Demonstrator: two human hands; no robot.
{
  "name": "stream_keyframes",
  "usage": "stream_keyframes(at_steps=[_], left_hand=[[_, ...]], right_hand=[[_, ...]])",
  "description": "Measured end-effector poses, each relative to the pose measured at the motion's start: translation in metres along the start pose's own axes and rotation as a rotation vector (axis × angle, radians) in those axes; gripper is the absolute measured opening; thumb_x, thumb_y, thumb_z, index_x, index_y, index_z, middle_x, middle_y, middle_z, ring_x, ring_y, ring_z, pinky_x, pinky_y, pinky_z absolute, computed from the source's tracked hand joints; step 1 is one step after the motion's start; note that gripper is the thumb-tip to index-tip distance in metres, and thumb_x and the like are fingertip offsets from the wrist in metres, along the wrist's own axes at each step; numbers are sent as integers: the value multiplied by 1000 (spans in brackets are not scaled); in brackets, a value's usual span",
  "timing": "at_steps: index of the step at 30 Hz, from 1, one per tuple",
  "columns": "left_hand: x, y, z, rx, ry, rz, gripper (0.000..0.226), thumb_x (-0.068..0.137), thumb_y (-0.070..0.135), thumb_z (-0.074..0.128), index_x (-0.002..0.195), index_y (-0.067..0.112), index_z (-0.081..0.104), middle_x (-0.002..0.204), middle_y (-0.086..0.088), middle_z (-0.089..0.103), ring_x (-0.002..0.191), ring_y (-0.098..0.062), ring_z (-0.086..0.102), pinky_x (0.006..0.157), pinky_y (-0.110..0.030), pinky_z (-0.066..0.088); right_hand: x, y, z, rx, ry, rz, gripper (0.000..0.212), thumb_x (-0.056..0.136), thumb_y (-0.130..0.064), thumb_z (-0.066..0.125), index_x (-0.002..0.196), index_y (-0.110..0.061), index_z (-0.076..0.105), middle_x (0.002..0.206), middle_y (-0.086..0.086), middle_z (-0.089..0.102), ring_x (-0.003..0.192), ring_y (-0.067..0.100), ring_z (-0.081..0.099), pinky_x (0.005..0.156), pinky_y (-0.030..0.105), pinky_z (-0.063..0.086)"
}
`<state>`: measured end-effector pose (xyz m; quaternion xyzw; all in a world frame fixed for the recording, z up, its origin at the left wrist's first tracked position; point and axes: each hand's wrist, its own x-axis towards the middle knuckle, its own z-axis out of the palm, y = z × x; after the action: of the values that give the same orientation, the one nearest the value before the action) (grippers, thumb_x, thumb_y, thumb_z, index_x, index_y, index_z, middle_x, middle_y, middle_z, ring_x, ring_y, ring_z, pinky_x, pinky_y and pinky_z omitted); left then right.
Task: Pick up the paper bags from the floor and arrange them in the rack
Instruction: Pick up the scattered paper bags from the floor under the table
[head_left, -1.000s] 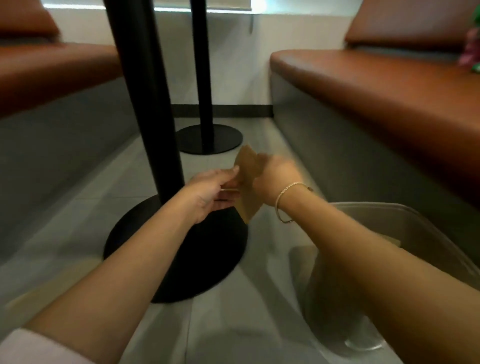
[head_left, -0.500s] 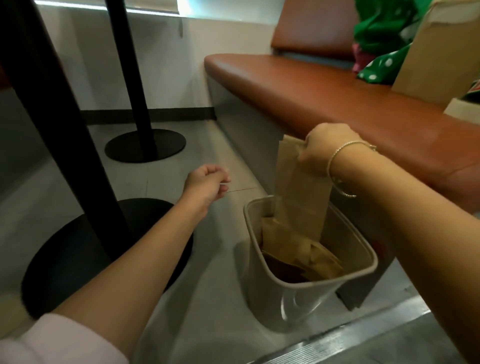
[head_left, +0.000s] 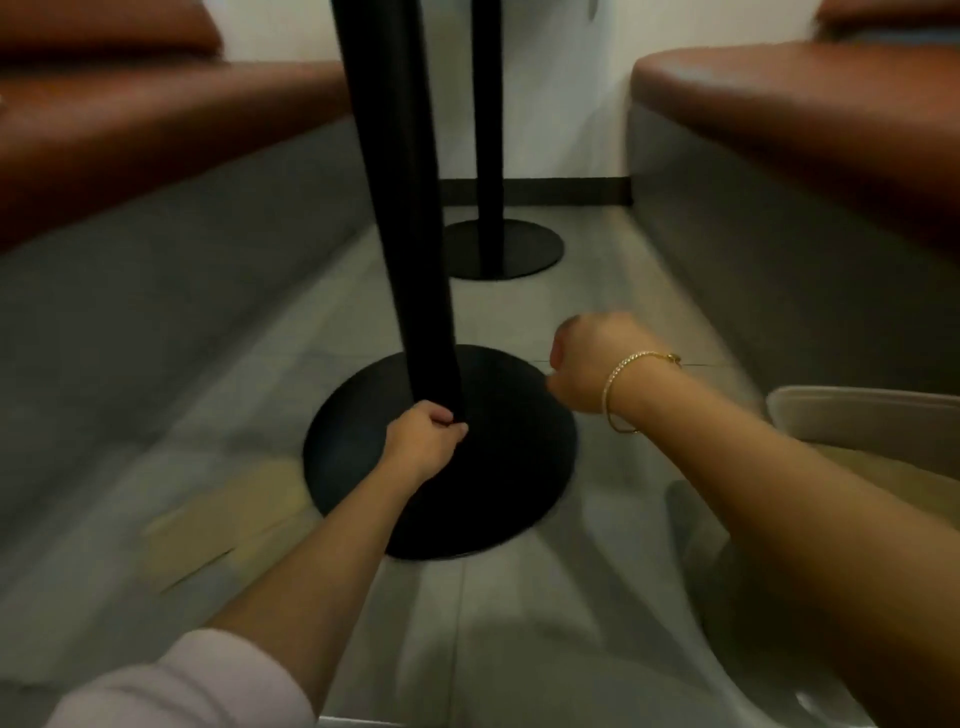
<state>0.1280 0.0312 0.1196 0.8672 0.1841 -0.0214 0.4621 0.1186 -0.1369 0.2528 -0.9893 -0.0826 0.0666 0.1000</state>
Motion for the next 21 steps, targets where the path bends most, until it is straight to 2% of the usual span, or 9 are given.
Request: stream_keyframes(at_steps=[2, 5, 8, 10, 12, 15, 18, 21], left_hand=[[5, -50, -25, 272, 55, -82, 40, 88, 32, 64, 120, 10, 53, 119, -9, 59, 112, -25, 55, 90, -29, 43], [-1, -120, -54, 593, 11, -183, 56, 89, 39, 60, 132, 8, 42, 133, -14, 48, 123, -31, 45, 99, -34, 40], [-10, -175, -63, 694, -147, -282, 83, 85, 53, 59, 146, 9, 23, 150, -11, 28, 138, -29, 27, 109, -35, 29], [-15, -200, -58, 783, -229, -292, 93, 80, 63, 56, 148, 12, 19, 154, -7, 21, 142, -27, 19, 114, -39, 22], [-18, -217, -53, 859, -208, -230, 82, 80, 62, 54, 142, 14, 29, 148, -8, 31, 136, -27, 28, 110, -40, 25], [-19, -222, -50, 836, -107, -144, 65, 80, 52, 57, 130, 13, 41, 129, -10, 46, 119, -27, 44, 98, -35, 37], [-17, -217, -47, 832, -102, -125, 65, 80, 42, 60, 133, 12, 37, 125, -10, 47, 117, -27, 46, 95, -32, 40], [-15, -214, -40, 918, -47, -99, 46, 92, 24, 50, 132, 9, 35, 128, -11, 46, 117, -25, 47, 94, -30, 40]], right_hand=[[9, -28, 23, 5, -58, -89, 29, 89, -22, 55, 116, -12, 57, 111, 10, 59, 94, 26, 56, 71, 29, 44], [17, -64, 57, 31, -128, -184, 30, 89, -23, 55, 117, -11, 58, 104, 8, 59, 83, 22, 54, 70, 30, 48], [21, -91, 88, 37, -196, -223, 32, 89, -23, 55, 118, -11, 56, 109, 9, 60, 92, 25, 60, 80, 35, 54], [23, -105, 108, 33, -249, -249, 29, 90, -24, 55, 115, -11, 58, 108, 9, 60, 94, 26, 61, 83, 37, 54], [25, -115, 123, 24, -294, -269, 26, 90, -24, 55, 113, -12, 58, 106, 8, 60, 94, 25, 61, 83, 37, 55], [26, -122, 142, 8, -319, -283, 26, 91, -23, 54, 114, -13, 58, 106, 7, 60, 94, 24, 61, 83, 36, 54], [26, -122, 156, -12, -355, -279, 26, 91, -23, 54, 115, -14, 57, 108, 7, 60, 95, 23, 61, 82, 33, 54], [24, -117, 166, -42, -429, -279, 28, 92, -23, 55, 119, -14, 56, 112, 7, 59, 98, 22, 60, 83, 32, 52]])
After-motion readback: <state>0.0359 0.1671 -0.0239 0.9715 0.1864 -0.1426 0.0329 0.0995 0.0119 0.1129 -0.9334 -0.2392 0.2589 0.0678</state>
